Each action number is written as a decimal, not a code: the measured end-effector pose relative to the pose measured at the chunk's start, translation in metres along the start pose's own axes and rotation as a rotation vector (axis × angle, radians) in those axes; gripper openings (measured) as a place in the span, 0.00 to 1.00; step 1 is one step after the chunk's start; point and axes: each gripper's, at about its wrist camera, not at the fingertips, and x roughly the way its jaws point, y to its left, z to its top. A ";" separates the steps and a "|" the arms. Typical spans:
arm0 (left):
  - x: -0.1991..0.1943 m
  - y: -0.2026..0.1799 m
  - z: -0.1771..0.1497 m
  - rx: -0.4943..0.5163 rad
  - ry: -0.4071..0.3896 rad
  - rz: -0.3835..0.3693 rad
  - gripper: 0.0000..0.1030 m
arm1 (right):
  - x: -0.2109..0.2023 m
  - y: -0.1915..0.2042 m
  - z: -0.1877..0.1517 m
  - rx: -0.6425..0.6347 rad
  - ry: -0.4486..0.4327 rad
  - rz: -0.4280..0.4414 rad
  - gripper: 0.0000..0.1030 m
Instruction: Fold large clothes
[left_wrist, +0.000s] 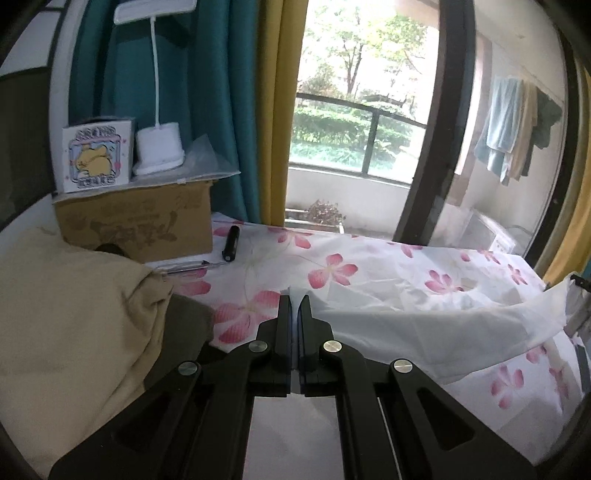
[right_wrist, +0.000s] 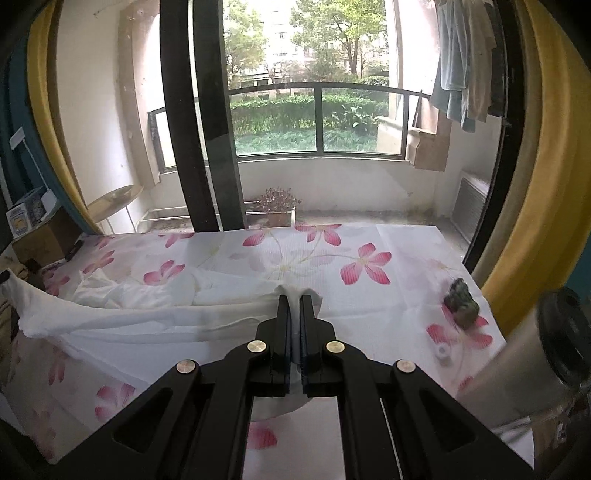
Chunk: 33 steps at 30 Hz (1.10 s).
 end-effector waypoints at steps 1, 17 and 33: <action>0.007 0.000 0.003 0.000 0.000 -0.002 0.03 | 0.008 -0.001 0.003 0.001 0.008 0.001 0.03; 0.125 0.017 0.026 -0.095 0.093 0.001 0.03 | 0.104 -0.015 0.030 0.032 0.079 0.054 0.03; 0.166 0.007 0.015 -0.031 0.188 0.109 0.44 | 0.156 -0.015 0.008 0.002 0.208 -0.187 0.37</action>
